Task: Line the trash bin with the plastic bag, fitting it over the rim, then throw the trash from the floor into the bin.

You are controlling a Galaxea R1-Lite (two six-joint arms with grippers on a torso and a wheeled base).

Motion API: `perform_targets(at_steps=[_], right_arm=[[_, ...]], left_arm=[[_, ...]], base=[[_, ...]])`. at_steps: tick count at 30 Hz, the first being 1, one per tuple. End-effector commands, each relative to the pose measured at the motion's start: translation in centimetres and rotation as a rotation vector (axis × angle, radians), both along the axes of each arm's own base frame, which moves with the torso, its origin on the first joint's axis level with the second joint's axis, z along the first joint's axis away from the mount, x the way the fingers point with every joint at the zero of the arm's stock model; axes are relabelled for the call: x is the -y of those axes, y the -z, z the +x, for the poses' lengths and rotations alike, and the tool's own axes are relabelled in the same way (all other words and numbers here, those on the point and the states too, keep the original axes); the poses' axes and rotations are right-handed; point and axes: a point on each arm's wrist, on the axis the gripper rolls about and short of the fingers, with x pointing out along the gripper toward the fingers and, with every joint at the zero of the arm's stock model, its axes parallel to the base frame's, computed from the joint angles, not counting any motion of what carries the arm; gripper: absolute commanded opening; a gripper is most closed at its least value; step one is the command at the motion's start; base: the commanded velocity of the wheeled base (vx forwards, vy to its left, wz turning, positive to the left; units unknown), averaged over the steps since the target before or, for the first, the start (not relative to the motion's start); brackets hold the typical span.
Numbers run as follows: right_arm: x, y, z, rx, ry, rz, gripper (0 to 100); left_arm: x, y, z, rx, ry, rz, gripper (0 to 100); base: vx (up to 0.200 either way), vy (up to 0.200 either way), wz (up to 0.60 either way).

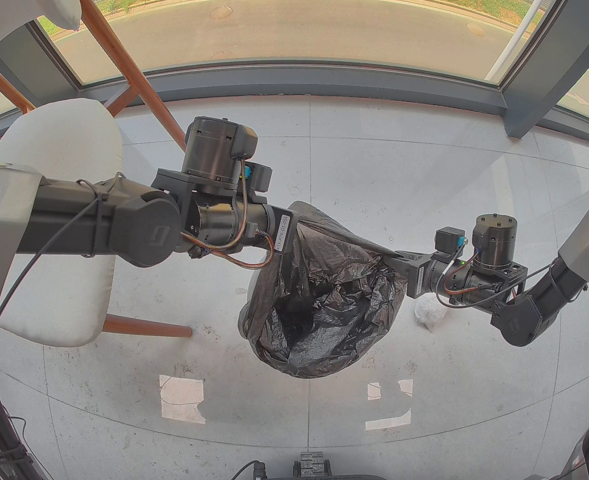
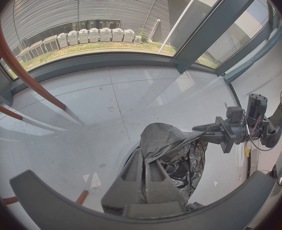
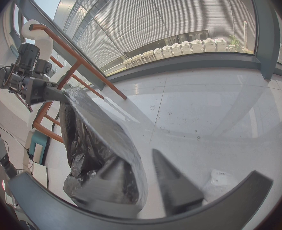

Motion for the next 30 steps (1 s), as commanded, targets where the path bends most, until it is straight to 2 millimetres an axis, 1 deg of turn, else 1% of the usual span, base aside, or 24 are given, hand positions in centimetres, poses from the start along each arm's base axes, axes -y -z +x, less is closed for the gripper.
perform_targets(at_steps=[1,2,3,4,7,8,10,12,14,17,19,20,24,28,30], right_arm=[[-0.1,-0.1,0.2,0.034,-0.002,0.016,100],[-0.1,-0.1,0.2,0.034,-0.002,0.016,100],[0.0,-0.1,-0.1,0.034,-0.004,0.014,100],[0.0,-0.2,-0.4,0.035,-0.007,0.015,100],[0.1,-2.4,-1.5,0.078,-0.037,0.039,100],[0.1,-2.7,-1.6,0.087,-0.043,0.043,100],[0.2,-3.6,-2.0,0.11,-0.048,0.053,100],[0.4,-4.2,-2.3,0.122,-0.047,0.056,100],[0.6,-4.2,-2.6,0.12,-0.043,0.055,100],[0.9,-3.4,-3.2,0.09,-0.036,0.04,100],[1.0,-3.1,-3.6,0.08,-0.033,0.036,100],[1.0,-2.9,-3.8,0.083,-0.037,0.035,100],[1.1,-2.4,-4.0,0.103,-0.036,0.037,100],[1.1,-2.2,-4.2,0.1,-0.037,0.038,100],[1.1,-2.3,-4.2,0.102,-0.036,0.038,100]], left_arm=[[-0.2,0.1,0.4,-0.002,-0.013,-0.002,0],[-0.2,0.1,0.4,-0.002,-0.013,-0.002,0],[-1.0,0.0,0.9,0.005,-0.034,-0.006,0],[-1.1,0.0,1.0,0.012,-0.039,-0.011,0],[-0.9,0.9,2.0,0.029,-0.048,-0.024,0],[-1.1,0.9,2.2,0.035,-0.052,-0.027,0],[-1.9,0.8,2.8,0.053,-0.075,-0.033,0],[-2.0,0.6,3.0,0.06,-0.076,-0.038,0],[-1.9,0.5,3.0,0.064,-0.075,-0.041,0],[-1.9,0.4,3.1,0.068,-0.077,-0.04,0],[-2.0,0.7,3.4,0.063,-0.083,-0.036,0],[-2.0,0.7,3.6,0.067,-0.087,-0.036,100],[-2.9,0.3,4.3,0.085,-0.111,-0.045,100],[-3.7,1.0,4.3,0.059,-0.128,-0.028,100],[-3.8,1.7,3.6,0.027,-0.119,-0.014,100]], base=[[0.0,0.0,0.0],[0.0,0.0,0.0],[0.0,0.0,0.0],[0.0,0.0,0.0],[0.0,0.0,0.0],[0.0,0.0,0.0],[0.0,0.0,0.0],[0.0,0.0,0.0],[0.0,0.0,0.0],[0.0,0.0,0.0],[0.0,0.0,0.0],[0.0,0.0,0.0],[0.0,0.0,0.0],[0.0,0.0,0.0],[0.0,0.0,0.0]])
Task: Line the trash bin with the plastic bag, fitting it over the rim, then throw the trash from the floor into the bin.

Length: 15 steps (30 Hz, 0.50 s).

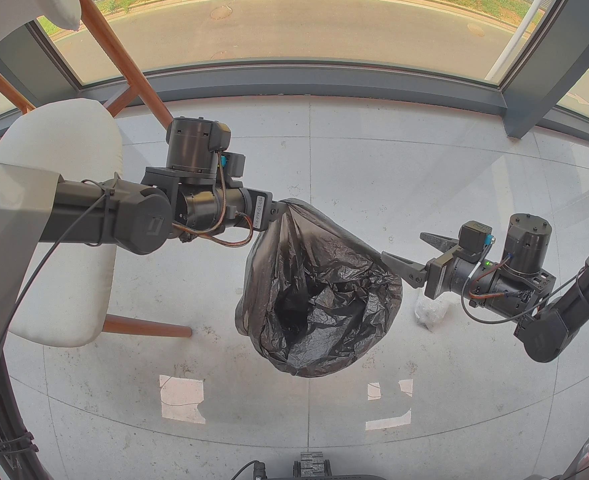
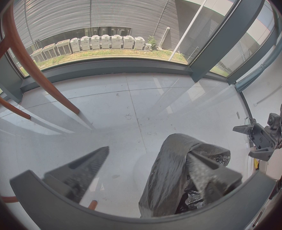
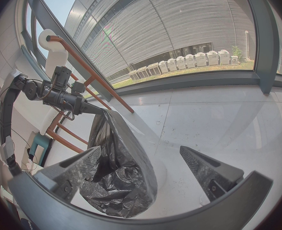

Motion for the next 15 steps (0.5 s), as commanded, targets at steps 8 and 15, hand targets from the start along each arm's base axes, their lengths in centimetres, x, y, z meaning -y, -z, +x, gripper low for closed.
perform_targets(at_steps=[8,15], right_arm=[[-0.2,0.0,-0.3,-0.003,-0.006,-0.001,100],[0.5,1.5,-0.2,-0.051,0.016,-0.026,100]], left_arm=[[-1.9,3.6,-4.2,-0.169,0.033,0.063,100],[-0.9,3.6,-4.7,-0.135,0.063,0.039,100]], base=[[0.0,0.0,0.0],[0.0,0.0,0.0]])
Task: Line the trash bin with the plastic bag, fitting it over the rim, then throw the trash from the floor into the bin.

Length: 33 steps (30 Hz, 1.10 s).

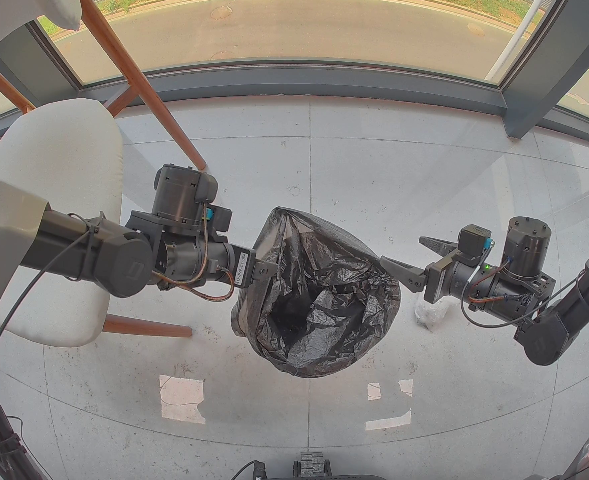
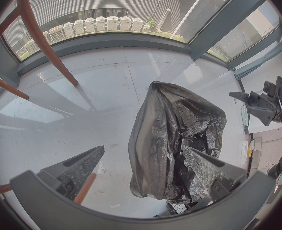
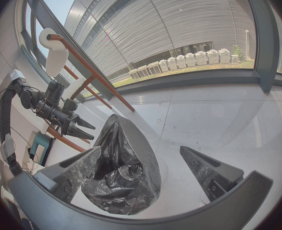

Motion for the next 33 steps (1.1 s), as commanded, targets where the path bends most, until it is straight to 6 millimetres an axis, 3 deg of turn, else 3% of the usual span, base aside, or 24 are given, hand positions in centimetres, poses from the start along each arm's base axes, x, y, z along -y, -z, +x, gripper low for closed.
perform_targets(at_steps=[1,4,11,18,19,27,32,33], right_arm=[[0.7,1.4,0.3,-0.038,0.023,-0.021,100],[0.5,2.0,0.5,-0.053,0.018,-0.027,100],[-0.4,4.2,1.7,-0.077,0.001,-0.042,100],[-1.4,6.1,3.3,-0.086,-0.01,-0.047,100],[-1.6,6.3,3.8,-0.079,-0.013,-0.044,0],[-1.9,5.8,4.8,-0.054,-0.012,-0.03,0],[-1.9,3.9,5.2,0.006,-0.008,-0.007,0],[-1.9,2.8,5.7,0.043,-0.002,0.007,0]], left_arm=[[1.2,-0.9,-0.9,0.04,0.037,-0.031,100],[1.4,-2.9,-2.4,0.08,0.069,-0.063,100],[0.3,-5.5,-4.5,0.131,0.088,-0.101,100],[-0.6,-6.8,-5.7,0.16,0.104,-0.125,100],[-0.8,-6.8,-5.7,0.159,0.102,-0.126,100],[-1.6,-7.0,-5.6,0.166,0.08,-0.125,100],[-1.7,-6.6,-5.7,0.153,0.078,-0.119,100],[-1.7,-6.4,-5.8,0.15,0.079,-0.115,100]], base=[[0.0,0.0,0.0],[0.0,0.0,0.0],[0.0,0.0,0.0],[0.0,0.0,0.0],[0.0,0.0,0.0],[0.0,0.0,0.0],[0.0,0.0,0.0],[0.0,0.0,0.0]])
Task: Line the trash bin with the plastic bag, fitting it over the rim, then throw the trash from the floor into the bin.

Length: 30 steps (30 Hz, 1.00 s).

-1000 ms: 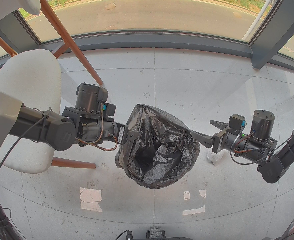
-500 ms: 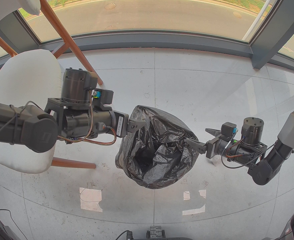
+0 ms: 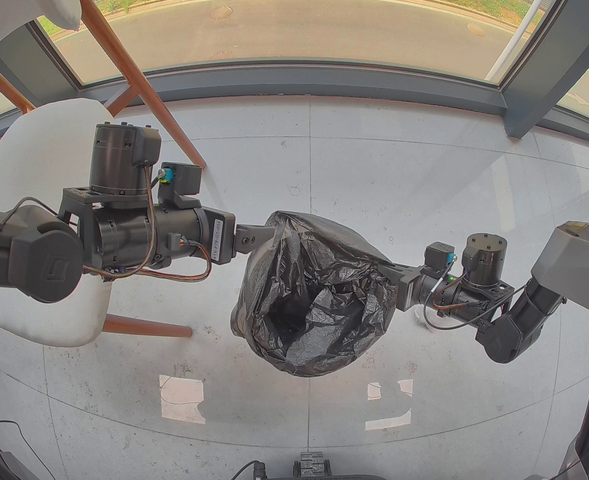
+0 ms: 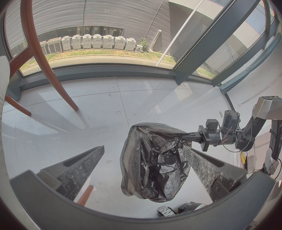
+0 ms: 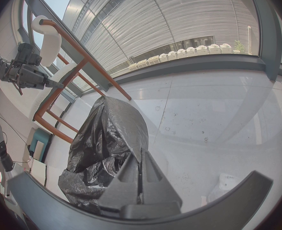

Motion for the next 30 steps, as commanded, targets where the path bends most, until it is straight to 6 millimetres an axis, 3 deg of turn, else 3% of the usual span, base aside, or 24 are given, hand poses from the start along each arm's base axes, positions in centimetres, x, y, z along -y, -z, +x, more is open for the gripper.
perform_targets(at_steps=[1,5,12,13,19,22,25,26,27,30], right_arm=[[0.0,-2.3,1.0,0.081,0.009,0.033,0],[0.2,-3.3,2.0,0.116,0.025,0.046,0],[0.8,-2.5,2.3,0.049,0.049,0.024,0],[0.8,-2.5,2.4,0.049,0.052,0.029,100],[3.3,-3.1,2.3,0.017,0.115,0.073,100],[5.8,-3.5,1.5,-0.033,0.172,0.116,100],[8.7,-2.5,1.2,-0.068,0.247,0.108,100],[8.7,-2.5,1.2,-0.068,0.247,0.108,100],[10.7,-1.8,1.0,-0.098,0.304,0.099,100],[12.6,-0.9,1.1,-0.113,0.355,0.079,100]], left_arm=[[-0.1,0.2,-0.2,-0.006,-0.001,0.005,100],[-0.1,0.3,-0.1,0.015,0.0,-0.008,100],[-0.2,0.9,-0.3,0.022,0.004,-0.008,100],[-0.2,0.9,-0.3,0.023,0.006,-0.007,100],[-0.3,0.1,-1.0,0.04,0.027,-0.021,100],[-0.5,0.5,-1.7,0.028,0.043,-0.017,100],[-0.9,0.2,-2.4,0.035,0.053,-0.025,100],[-0.9,0.2,-2.4,0.035,0.053,-0.025,100],[-1.1,-0.1,-2.9,0.041,0.052,-0.031,100],[-1.2,-0.4,-3.1,0.054,0.058,-0.04,100]], base=[[0.0,0.0,0.0],[0.0,0.0,0.0],[0.0,0.0,0.0],[0.0,0.0,0.0],[0.0,0.0,0.0],[0.0,0.0,0.0],[0.0,0.0,0.0],[0.0,0.0,0.0],[0.0,0.0,0.0],[0.0,0.0,0.0]])
